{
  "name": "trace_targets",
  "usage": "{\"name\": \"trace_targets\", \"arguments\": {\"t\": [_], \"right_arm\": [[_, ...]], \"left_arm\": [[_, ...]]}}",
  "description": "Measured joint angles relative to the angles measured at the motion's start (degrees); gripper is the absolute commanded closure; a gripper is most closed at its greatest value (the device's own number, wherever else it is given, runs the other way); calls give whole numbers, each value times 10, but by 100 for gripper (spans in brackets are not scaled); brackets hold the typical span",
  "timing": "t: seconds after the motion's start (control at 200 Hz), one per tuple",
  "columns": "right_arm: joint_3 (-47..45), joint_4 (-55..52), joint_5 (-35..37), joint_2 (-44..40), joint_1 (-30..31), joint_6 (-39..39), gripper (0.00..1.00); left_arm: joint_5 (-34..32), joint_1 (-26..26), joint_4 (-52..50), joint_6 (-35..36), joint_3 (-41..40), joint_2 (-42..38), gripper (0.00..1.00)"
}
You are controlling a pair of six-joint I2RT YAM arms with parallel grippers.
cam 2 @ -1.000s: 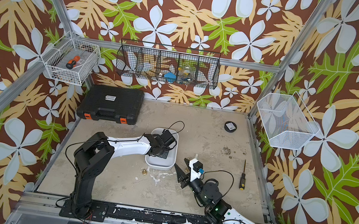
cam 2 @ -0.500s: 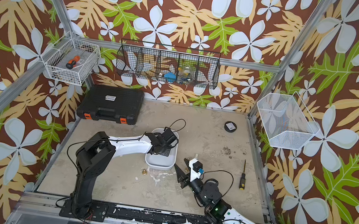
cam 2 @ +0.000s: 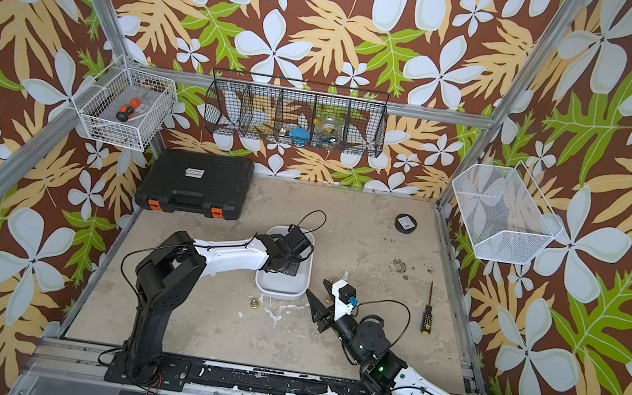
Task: Put the chess pieces into the storage box
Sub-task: Place the chess piece in the storage box.
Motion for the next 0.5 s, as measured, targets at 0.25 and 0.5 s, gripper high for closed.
{"name": "trace_targets", "arguments": {"t": [0.25,0.5], "right_arm": [[0,0,0,0,0,0,42],[0,0,0,-1,0,0,42]], "left_arm": [[5,0,4,0,-3,0,80],[6,1,3,0,-6,-15,73]]}}
